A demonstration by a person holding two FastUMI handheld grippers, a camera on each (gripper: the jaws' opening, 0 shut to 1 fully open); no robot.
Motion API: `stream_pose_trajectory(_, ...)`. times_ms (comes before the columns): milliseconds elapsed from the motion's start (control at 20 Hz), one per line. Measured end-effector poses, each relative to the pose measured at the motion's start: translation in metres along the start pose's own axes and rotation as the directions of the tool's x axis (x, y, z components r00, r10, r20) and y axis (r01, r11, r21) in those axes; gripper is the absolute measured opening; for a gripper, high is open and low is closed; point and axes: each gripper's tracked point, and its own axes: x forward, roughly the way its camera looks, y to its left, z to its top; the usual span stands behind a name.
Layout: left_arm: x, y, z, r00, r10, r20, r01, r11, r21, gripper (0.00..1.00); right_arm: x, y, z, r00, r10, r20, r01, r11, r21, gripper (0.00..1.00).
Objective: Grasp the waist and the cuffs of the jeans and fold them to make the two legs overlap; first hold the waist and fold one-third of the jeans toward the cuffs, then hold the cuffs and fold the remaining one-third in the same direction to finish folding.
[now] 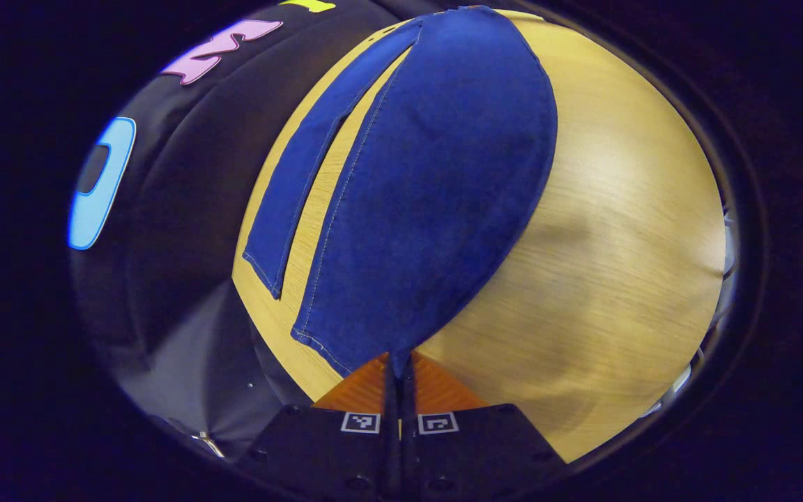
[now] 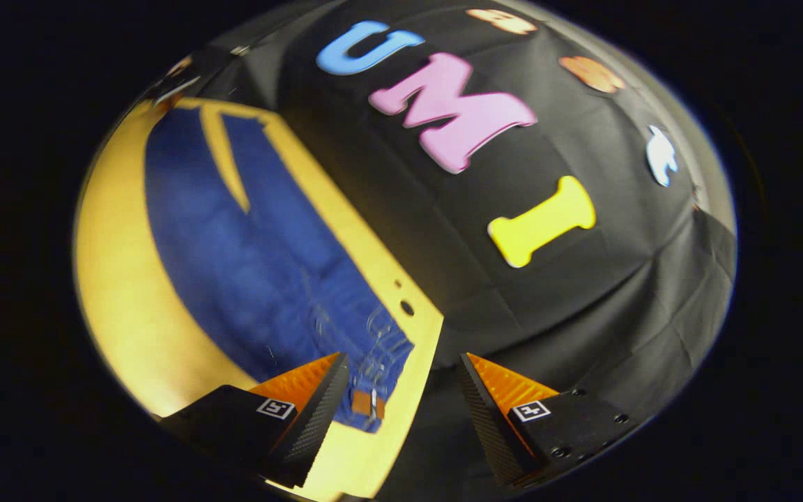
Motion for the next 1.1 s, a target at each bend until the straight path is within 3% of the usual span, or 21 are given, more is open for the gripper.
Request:
stream_pose_trajectory(200,0.002,0.001,0.001,0.999,0.028,-0.028,-0.027,1.000,0.003,0.06,0.033,0.029,-0.075,0.984,0.114,-0.140,-0.149,0.952,-0.269,0.96)
stream_pose_trajectory(400,0.001,0.000,0.003,0.998,0.015,-0.065,-0.019,0.998,-0.053,0.06,0.058,0.048,-0.130,0.954,0.152,-0.259,-0.240,0.904,-0.354,0.96)
stream_pose_trajectory(600,0.001,0.000,0.007,0.995,0.006,-0.095,-0.013,0.998,-0.068,0.06,0.080,0.044,-0.124,0.972,0.115,-0.207,-0.198,0.874,-0.443,0.91)
stream_pose_trajectory(750,0.000,0.000,0.008,0.994,0.012,-0.107,-0.019,0.998,-0.064,0.06,0.099,0.051,-0.102,0.986,0.118,-0.115,-0.163,0.808,-0.566,0.90)
stream_pose_trajectory(850,0.000,0.000,0.010,0.993,0.017,-0.113,-0.024,0.998,-0.061,0.06,0.113,0.056,-0.095,0.986,0.146,-0.085,-0.168,0.809,-0.563,0.89)
stream_pose_trajectory(950,0.000,0.001,0.010,0.993,0.023,-0.119,-0.030,0.998,-0.058,0.06,0.128,0.067,-0.103,0.974,0.195,-0.120,-0.228,0.839,-0.494,0.78)
stream_pose_trajectory(1050,0.000,0.001,0.012,0.992,0.029,-0.125,-0.037,0.997,-0.067,0.06,0.134,0.066,-0.104,0.971,0.191,-0.143,-0.237,0.847,-0.476,0.47)
stream_pose_trajectory(1100,0.000,0.001,0.013,0.991,0.029,-0.130,-0.039,0.997,-0.073,0.05,0.130,0.065,-0.106,0.969,0.197,-0.148,-0.244,0.855,-0.458,0.21)
